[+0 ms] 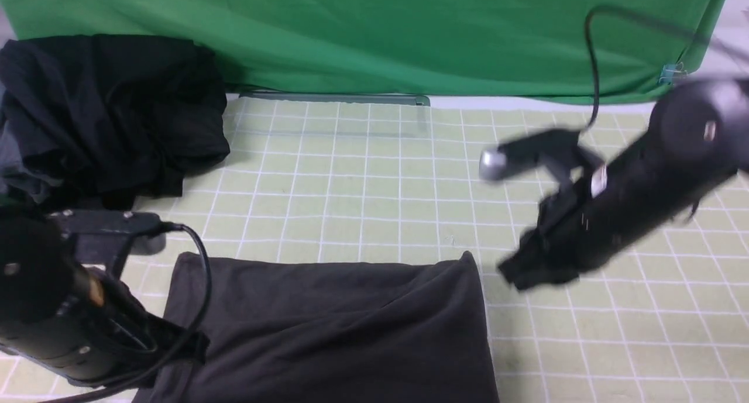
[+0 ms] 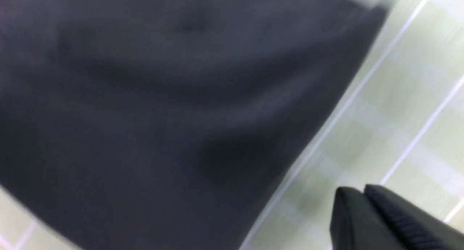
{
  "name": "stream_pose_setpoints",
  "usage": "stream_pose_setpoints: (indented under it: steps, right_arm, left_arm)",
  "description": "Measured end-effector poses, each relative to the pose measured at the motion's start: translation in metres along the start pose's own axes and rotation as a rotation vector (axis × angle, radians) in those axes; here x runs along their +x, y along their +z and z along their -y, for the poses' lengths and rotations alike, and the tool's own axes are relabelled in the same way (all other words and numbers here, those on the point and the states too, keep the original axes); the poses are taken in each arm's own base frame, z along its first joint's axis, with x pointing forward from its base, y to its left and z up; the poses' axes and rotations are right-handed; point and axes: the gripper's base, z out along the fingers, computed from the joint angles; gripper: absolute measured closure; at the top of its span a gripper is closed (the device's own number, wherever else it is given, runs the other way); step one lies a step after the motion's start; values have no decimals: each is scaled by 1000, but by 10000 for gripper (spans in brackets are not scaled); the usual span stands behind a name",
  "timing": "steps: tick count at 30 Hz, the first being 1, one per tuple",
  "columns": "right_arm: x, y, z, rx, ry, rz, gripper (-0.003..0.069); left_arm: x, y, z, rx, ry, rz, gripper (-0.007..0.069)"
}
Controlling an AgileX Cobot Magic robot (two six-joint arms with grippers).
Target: Fold a long-sleeved shirt over a green coffee tablecloth.
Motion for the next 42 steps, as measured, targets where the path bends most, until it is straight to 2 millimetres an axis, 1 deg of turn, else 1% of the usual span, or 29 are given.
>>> stream_pose_setpoints:
  steps: [1, 3, 4, 6, 7, 8, 9, 10, 13, 14, 15, 16, 17, 18, 20, 21, 22, 25, 26, 28, 29, 30, 31, 33, 34, 36, 37, 40, 42]
  right_arm:
    - [-12, 1, 4, -3, -6, 7, 565]
    - [-29, 12, 8, -12, -7, -5, 439]
    - [-37, 21, 10, -22, -2, -24, 362]
    - [-46, 36, 12, -35, 4, -59, 263]
    - [-46, 38, 13, -39, 5, -66, 253]
    - [-48, 44, 14, -44, 6, -82, 223]
    - [-50, 58, 16, -53, 15, -114, 184]
    - [-49, 68, 18, -55, 20, -134, 175]
    - [-47, 81, 21, -58, 31, -166, 175]
    - [-45, 92, 23, -61, 39, -189, 180]
    - [-43, 101, 25, -67, 48, -211, 197]
    - [-42, 105, 25, -75, 52, -217, 228]
    - [-42, 106, 25, -77, 52, -219, 236]
    - [-41, 111, 25, -89, 51, -226, 302]
    - [-42, 114, 25, -99, 48, -217, 499]
    - [-43, 114, 26, -97, 48, -206, 557]
    - [-44, 114, 28, -96, 52, -199, 565]
    - [-47, 109, 42, -93, 93, -169, 564]
    - [-48, 109, 44, -91, 97, -168, 564]
    - [-54, 99, 68, -73, 158, -121, 564]
    - [-55, 97, 73, -67, 167, -112, 564]
    - [-59, 88, 95, -41, 194, -77, 564]
    - [-59, 87, 97, -39, 197, -73, 564]
    - [-63, 73, 124, 0, 225, -31, 564]
    - [-63, 72, 126, 2, 227, -30, 564]
    - [-62, 62, 148, 39, 281, -7, 559]
    - [-60, 59, 154, 46, 300, -4, 552]
    - [-55, 54, 167, 57, 338, -18, 468]
    - [-53, 48, 170, 47, 345, -53, 337]
  left_arm:
    - [0, -5, 1, 22, -10, 33, 629]
    - [0, -11, 2, 51, -26, 63, 629]
    - [1, -13, 3, 67, -32, 71, 629]
    - [2, -15, 3, 71, -32, 64, 629]
    - [3, -15, 3, 70, -30, 61, 629]
    - [4, -15, 2, 68, -29, 53, 629]
    - [6, -15, 2, 60, -25, 31, 629]
    - [7, -15, 1, 56, -23, 22, 629]
    - [8, -15, 1, 52, -20, 12, 629]
    - [8, -15, 1, 52, -20, 12, 629]
    - [7, -15, 1, 54, -20, 18, 629]
    - [7, -15, 1, 56, -20, 23, 629]
    - [6, -15, 1, 56, -20, 25, 629]
    - [5, -15, 2, 60, -21, 35, 629]
    - [4, -15, 2, 64, -25, 46, 629]
    - [4, -15, 2, 65, -25, 50, 629]
    - [4, -15, 2, 65, -25, 50, 629]
    - [4, -15, 2, 69, -28, 49, 629]
    - [4, -15, 2, 70, -29, 48, 629]
    - [4, -15, 3, 71, -30, 48, 629]
    - [4, -15, 3, 72, -31, 47, 629]
    - [5, -15, 3, 79, -38, 45, 629]
    - [5, -15, 3, 79, -38, 45, 629]
    - [5, -15, 3, 79, -38, 44, 629]
    - [5, -15, 3, 79, -38, 44, 629]
    - [5, -15, 4, 82, -41, 38, 629]
    - [5, -15, 4, 82, -41, 39, 628]
    - [5, -15, 4, 83, -44, 42, 628]
    - [4, -16, 4, 86, -45, 51, 627]
